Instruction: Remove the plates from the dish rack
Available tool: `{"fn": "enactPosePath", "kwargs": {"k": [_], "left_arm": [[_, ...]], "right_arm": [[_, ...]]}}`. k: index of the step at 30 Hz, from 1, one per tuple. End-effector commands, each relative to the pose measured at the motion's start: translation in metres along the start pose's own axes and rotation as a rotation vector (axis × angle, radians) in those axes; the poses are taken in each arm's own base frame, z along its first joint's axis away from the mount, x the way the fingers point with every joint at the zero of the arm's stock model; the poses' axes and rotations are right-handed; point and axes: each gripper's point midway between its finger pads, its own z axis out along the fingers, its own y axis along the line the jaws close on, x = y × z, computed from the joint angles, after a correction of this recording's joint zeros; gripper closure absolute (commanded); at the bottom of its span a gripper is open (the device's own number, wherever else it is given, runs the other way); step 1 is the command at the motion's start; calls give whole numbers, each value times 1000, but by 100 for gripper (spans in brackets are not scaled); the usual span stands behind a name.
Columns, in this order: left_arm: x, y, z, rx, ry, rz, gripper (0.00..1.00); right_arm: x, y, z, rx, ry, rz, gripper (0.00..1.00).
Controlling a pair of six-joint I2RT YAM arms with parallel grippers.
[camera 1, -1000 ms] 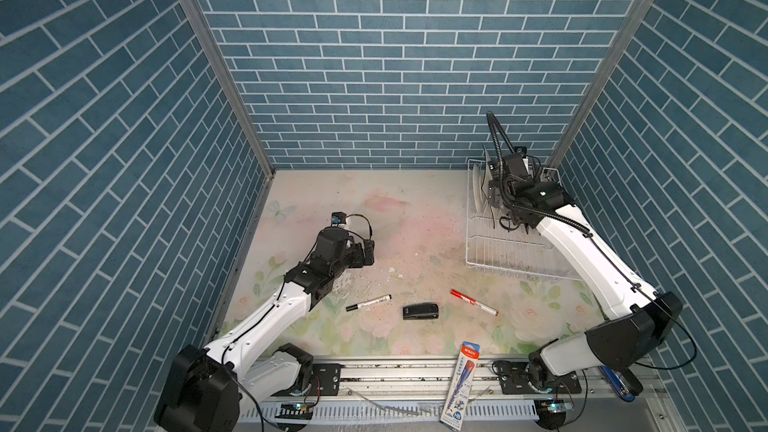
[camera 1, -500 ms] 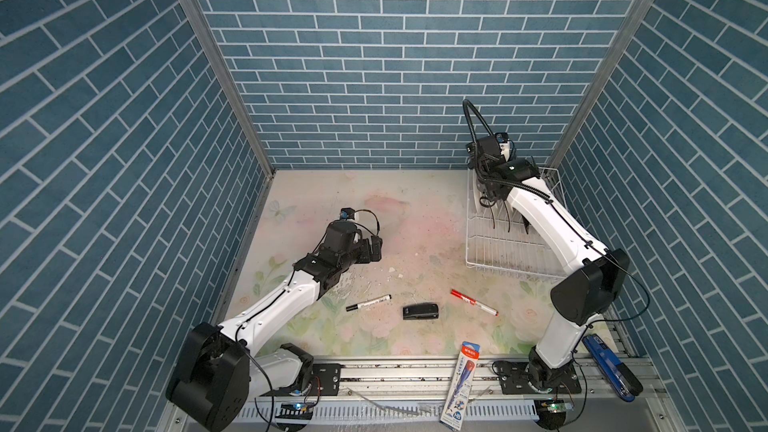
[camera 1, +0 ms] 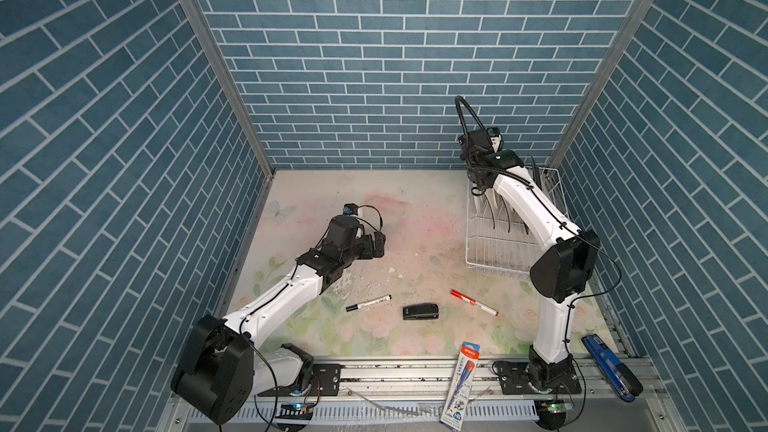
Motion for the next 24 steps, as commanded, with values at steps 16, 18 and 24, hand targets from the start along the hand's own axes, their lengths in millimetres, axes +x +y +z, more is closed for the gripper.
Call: {"fn": "enactPosePath", "kwargs": {"k": [16, 18, 24], "left_arm": [[-1, -5, 3, 4, 25, 30, 0], [-1, -6, 3, 5, 26, 30, 0], [-1, -4, 3, 0, 26, 28, 0]], "right_arm": [[9, -7, 41, 5, 105, 13, 47], [11, -6, 44, 2, 114, 11, 49], [12, -5, 51, 5, 120, 0, 53]]}}
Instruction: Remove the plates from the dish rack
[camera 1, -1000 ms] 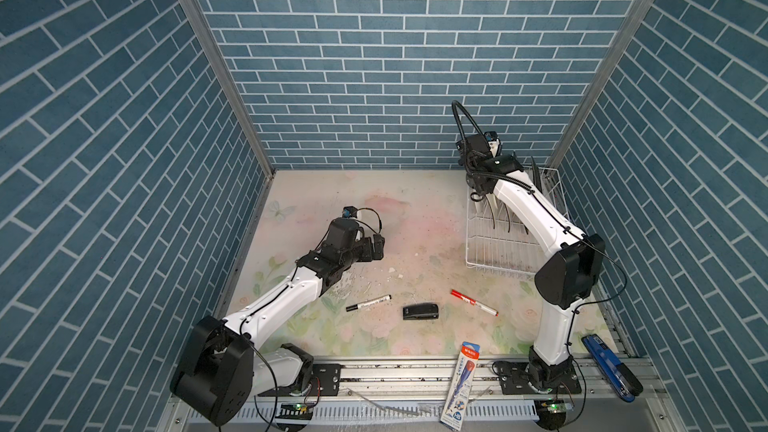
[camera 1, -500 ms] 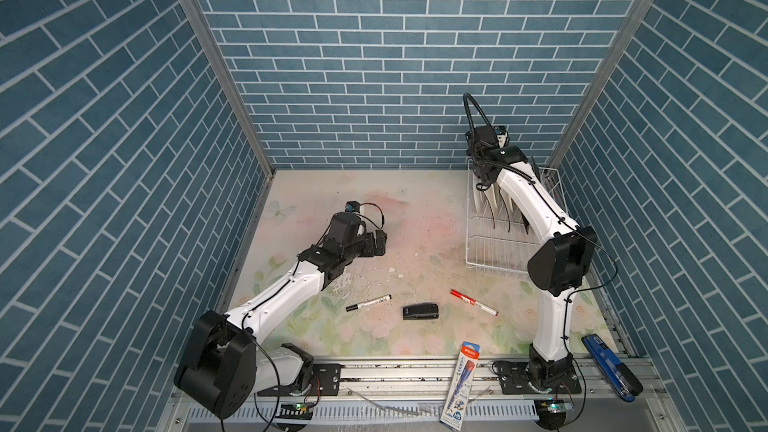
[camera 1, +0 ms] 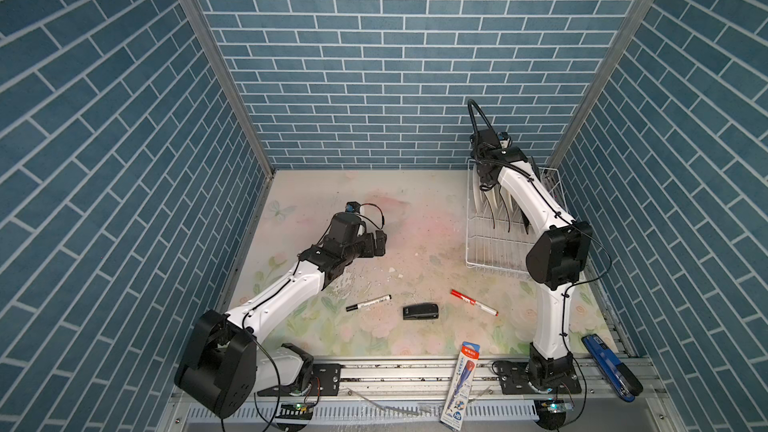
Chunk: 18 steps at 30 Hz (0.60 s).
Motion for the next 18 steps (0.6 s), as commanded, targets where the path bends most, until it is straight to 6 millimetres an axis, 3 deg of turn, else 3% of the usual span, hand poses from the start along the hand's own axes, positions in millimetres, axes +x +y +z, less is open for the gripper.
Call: {"fn": "enactPosePath", "kwargs": {"k": [1, 18], "left_arm": [[-1, -3, 0, -2, 9, 20, 0], [0, 1, -5, -24, 9, 29, 0]], "right_arm": [[-8, -3, -2, -2, -3, 8, 54], [-5, -5, 17, 5, 37, -1, 63]]}}
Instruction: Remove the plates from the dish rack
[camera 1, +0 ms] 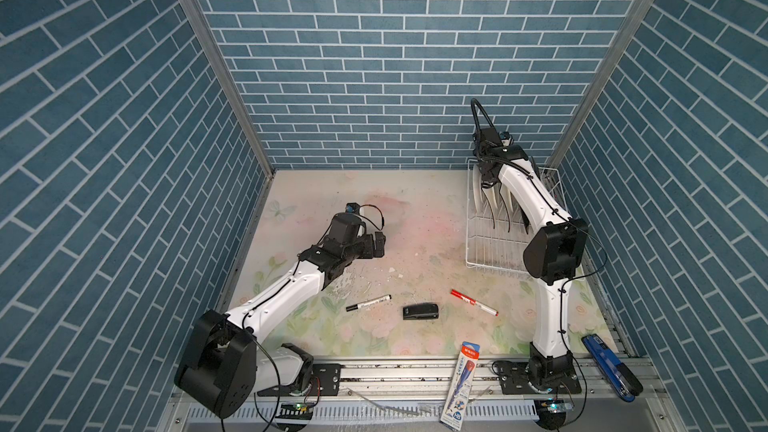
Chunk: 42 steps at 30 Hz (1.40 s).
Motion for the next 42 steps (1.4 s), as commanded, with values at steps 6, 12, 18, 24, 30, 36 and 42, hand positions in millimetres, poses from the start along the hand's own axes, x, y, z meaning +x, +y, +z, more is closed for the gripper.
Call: {"fn": "enactPosePath", "kwargs": {"k": [6, 12, 18, 24, 30, 36, 42], "left_arm": [[-5, -4, -6, 4, -8, 14, 0], [-6, -4, -8, 1, -13, 15, 0], [-6, -3, -10, -5, -12, 16, 0], [-6, -2, -12, -7, -17, 16, 0], [-6, -2, -14, -7, -18, 15, 0], [-6, -1, -15, -10, -20, 16, 0], [-6, -2, -15, -7, -17, 15, 0]], "right_arm": [[6, 1, 10, 21, 39, -28, 64], [7, 1, 12, 12, 50, -17, 68], [11, -2, 13, 13, 70, -6, 70], [14, -4, 13, 4, 83, -8, 74], [17, -6, 15, 7, 98, -12, 75], [17, -8, 15, 18, 96, -25, 80], [17, -12, 16, 54, 87, -56, 83]]}}
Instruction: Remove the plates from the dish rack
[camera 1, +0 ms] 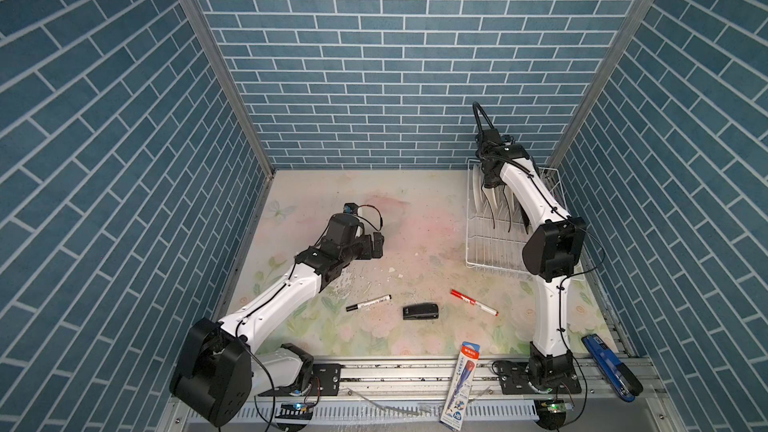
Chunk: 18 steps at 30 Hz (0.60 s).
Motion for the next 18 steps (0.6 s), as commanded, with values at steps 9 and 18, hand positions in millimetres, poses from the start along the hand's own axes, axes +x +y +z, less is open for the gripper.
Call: {"fn": "enactPosePath", "kwargs": {"k": [9, 18], "left_arm": [[-2, 0, -5, -12, -2, 9, 0], [-1, 1, -5, -18, 0, 11, 0]], "right_arm": [[10, 2, 7, 21, 37, -3, 90], [11, 7, 9, 6, 43, -81, 100]]}}
